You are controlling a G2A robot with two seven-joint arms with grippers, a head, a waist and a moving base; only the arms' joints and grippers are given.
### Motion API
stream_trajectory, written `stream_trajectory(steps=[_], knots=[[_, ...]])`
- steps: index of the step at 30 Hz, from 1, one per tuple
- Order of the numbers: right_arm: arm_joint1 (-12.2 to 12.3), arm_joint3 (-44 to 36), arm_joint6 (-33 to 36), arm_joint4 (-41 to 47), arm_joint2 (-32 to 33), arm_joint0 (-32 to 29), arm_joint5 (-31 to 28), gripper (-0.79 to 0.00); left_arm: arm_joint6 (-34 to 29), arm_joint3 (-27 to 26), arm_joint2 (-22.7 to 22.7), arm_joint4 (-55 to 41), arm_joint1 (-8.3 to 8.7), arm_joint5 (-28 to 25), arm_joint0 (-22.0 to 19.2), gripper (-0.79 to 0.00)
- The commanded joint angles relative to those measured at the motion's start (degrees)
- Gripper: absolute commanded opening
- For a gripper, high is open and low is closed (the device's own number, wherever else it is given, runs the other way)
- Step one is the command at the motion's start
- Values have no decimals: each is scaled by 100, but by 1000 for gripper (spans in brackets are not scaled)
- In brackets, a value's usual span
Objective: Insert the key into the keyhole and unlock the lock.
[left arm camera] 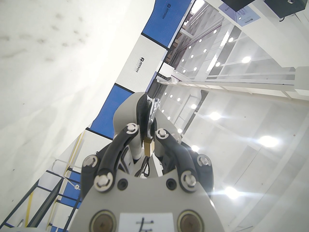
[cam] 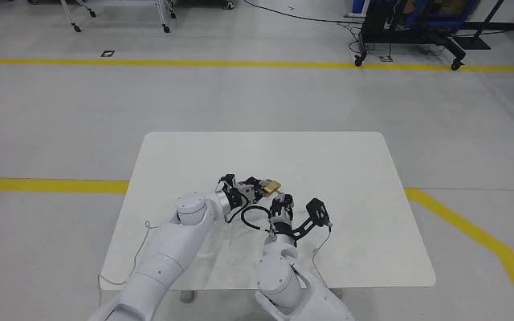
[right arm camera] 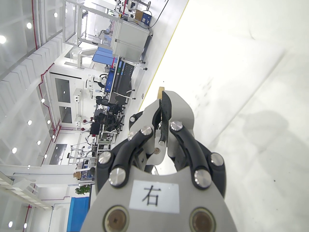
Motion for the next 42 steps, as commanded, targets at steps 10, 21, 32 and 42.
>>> stream_trajectory(steps=[10, 21, 32, 42], knots=[[-192, 232, -32, -205, -32, 56, 81, -785, 11, 2, 6, 72, -4, -52, -2, -785], [-327, 342, 125, -489, 23, 51, 297, -785, 50, -18, 11, 220, 0, -150, 6, -785], [-425, 367, 548, -727, 111, 43, 492, -785, -48, -7, 30, 316, 2, -208, 7, -785], [-476, 152, 764, -901, 283, -160, 395, -62, -18, -21, -61, 199, 4, -240, 14, -785]])
